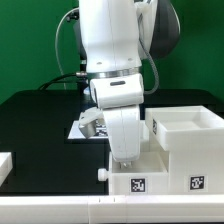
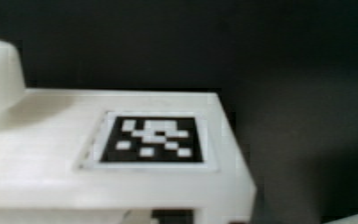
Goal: Assemble drawer
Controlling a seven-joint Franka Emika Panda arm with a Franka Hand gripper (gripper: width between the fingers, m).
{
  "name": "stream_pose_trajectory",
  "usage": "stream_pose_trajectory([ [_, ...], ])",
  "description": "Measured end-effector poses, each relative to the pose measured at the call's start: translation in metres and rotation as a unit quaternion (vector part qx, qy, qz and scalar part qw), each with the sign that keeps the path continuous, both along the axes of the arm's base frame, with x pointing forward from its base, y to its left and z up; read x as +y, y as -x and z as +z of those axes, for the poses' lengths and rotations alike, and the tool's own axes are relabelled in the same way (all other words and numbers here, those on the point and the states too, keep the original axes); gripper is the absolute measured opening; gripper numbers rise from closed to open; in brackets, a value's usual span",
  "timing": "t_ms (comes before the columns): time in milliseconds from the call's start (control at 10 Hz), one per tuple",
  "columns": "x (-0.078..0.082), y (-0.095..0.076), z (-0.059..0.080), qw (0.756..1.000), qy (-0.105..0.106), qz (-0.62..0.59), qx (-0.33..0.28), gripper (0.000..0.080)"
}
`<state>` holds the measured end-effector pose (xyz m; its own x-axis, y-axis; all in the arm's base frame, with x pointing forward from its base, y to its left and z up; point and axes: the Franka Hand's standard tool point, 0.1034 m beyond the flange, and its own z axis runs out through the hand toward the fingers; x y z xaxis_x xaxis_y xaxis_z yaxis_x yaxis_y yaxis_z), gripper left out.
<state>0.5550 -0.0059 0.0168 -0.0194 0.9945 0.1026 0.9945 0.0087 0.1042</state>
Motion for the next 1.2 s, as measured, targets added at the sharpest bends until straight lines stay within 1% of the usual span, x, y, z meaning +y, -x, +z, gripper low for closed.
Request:
stream_pose_trajectory([
  [500, -0.004, -0.001, 0.0, 1.0, 0.001, -0.005, 0.008, 0.0041],
  [600, -0.005, 0.002, -0.001, 1.0, 0.002, -0.004, 0.022, 0.0041],
  [700, -0.008, -0.001, 0.0, 1.0, 0.005, 0.012, 0.016, 0.0041],
  [800, -0.011, 0.001, -0.001, 1.0, 0.008, 0.018, 0.024, 0.0041],
  [900, -0.013, 0.005, 0.0, 0.998, 0.01, 0.025, 0.064, 0.0041],
  [1000, -0.013, 0.0, 0.004, 0.997, 0.011, 0.029, 0.071, 0.0041],
  [1200, -0.004, -0.002, 0.004, 0.998, 0.01, 0.019, 0.066, 0.0041],
])
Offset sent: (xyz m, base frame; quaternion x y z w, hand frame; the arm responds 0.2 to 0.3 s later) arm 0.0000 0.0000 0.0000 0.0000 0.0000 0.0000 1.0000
